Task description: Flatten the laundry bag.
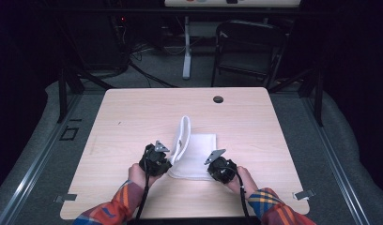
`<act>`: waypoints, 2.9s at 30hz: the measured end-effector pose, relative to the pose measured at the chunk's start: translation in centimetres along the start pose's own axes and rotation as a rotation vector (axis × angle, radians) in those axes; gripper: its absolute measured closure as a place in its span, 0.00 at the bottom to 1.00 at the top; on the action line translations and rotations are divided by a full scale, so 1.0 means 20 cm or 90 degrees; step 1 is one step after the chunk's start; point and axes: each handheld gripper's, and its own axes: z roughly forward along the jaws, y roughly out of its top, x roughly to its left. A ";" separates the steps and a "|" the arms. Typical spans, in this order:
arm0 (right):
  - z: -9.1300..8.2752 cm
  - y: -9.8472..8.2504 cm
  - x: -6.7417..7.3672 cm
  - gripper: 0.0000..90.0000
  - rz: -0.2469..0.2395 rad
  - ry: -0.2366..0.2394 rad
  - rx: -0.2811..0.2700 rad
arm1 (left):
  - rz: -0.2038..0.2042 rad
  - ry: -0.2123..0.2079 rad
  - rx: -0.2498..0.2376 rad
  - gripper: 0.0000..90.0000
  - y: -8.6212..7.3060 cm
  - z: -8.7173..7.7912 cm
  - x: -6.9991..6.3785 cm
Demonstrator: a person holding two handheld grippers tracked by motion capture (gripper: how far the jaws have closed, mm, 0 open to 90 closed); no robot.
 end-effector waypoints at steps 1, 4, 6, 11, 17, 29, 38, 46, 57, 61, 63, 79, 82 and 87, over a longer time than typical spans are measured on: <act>0.00 0.00 0.00 1.00 -0.002 -0.003 0.003 | -0.001 0.000 0.001 0.89 0.00 0.00 0.00; 0.00 0.00 0.00 1.00 -0.001 -0.007 0.007 | -0.001 -0.003 0.012 0.88 0.00 -0.01 0.01; 0.00 0.00 0.00 1.00 -0.004 -0.010 0.011 | -0.001 -0.003 0.013 0.88 0.00 -0.01 0.01; -0.01 0.00 -0.02 1.00 -0.004 -0.011 0.019 | 0.004 -0.006 0.010 0.88 0.00 0.00 0.00; -0.01 -0.01 -0.04 1.00 -0.002 -0.020 0.027 | 0.005 -0.008 0.015 0.88 0.00 0.00 0.00; -0.02 -0.03 -0.08 1.00 0.006 -0.031 0.028 | 0.005 -0.019 0.016 0.89 -0.01 0.01 0.00; -0.02 -0.03 -0.10 1.00 -0.001 -0.029 0.035 | -0.005 -0.034 0.023 0.85 -0.03 -0.02 0.01; -0.02 -0.04 -0.11 1.00 0.001 -0.022 0.034 | -0.010 -0.040 0.028 0.74 -0.07 -0.10 0.03; -0.04 -0.05 -0.14 1.00 0.014 -0.028 0.055 | -0.051 0.001 0.042 0.33 -0.13 -0.19 0.10; -0.05 -0.06 -0.16 1.00 0.024 -0.029 0.061 | -0.067 0.031 0.020 0.24 -0.15 -0.25 0.14; -0.05 -0.06 -0.17 0.97 0.026 -0.028 0.060 | -0.070 0.037 0.010 0.21 -0.15 -0.25 0.14; -0.19 -0.03 -0.20 0.06 0.095 0.025 0.007 | 0.046 -0.034 0.000 0.17 0.01 -0.06 0.00; -0.19 -0.03 -0.21 0.03 0.104 0.032 0.003 | 0.073 -0.046 0.009 0.16 0.04 0.00 -0.03; -0.19 -0.03 -0.21 0.06 0.095 0.054 -0.004 | 0.094 -0.044 0.025 0.18 0.07 0.06 -0.05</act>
